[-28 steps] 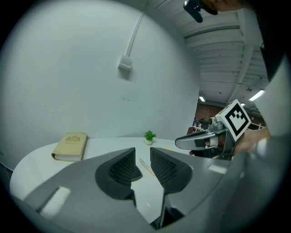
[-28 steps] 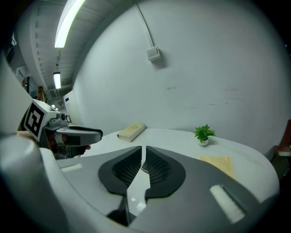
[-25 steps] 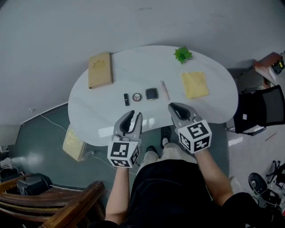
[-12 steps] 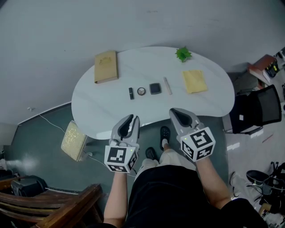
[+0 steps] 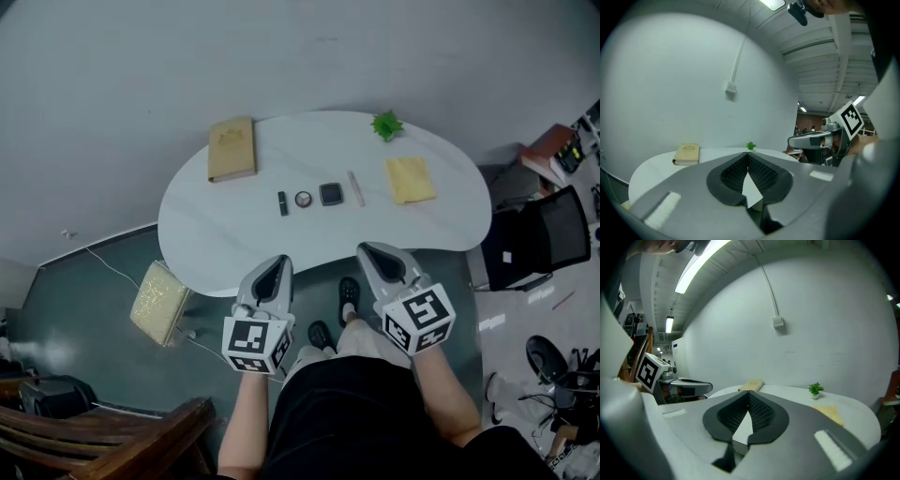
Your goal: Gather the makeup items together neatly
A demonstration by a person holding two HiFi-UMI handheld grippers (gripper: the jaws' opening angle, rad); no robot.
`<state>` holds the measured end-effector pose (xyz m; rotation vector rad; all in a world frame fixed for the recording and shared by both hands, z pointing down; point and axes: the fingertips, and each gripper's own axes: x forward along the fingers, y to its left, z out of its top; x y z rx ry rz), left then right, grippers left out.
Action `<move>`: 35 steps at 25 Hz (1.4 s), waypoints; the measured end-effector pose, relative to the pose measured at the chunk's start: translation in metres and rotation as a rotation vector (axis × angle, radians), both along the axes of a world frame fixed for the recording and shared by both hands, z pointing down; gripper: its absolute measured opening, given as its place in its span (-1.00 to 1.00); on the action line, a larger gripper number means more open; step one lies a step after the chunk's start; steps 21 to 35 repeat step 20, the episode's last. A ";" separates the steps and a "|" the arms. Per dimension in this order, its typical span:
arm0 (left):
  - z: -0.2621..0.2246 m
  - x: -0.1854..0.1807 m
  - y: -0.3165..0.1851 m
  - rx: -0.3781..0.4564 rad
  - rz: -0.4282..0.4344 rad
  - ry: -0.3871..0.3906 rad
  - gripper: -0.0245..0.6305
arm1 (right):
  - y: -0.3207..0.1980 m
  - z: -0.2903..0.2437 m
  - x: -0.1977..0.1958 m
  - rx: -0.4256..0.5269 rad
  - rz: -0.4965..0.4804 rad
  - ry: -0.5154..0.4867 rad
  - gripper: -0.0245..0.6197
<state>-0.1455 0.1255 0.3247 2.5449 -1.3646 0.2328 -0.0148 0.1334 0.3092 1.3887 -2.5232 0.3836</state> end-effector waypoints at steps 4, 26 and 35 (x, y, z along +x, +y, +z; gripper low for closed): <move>-0.006 -0.002 -0.002 0.007 -0.006 0.004 -0.93 | -0.001 -0.007 -0.002 0.016 -0.007 -0.002 -0.90; -0.005 0.009 0.004 0.001 0.018 -0.006 -0.93 | 0.008 0.000 0.004 0.001 -0.008 0.001 -0.90; -0.005 0.009 0.004 0.001 0.018 -0.006 -0.93 | 0.008 0.000 0.004 0.001 -0.008 0.001 -0.90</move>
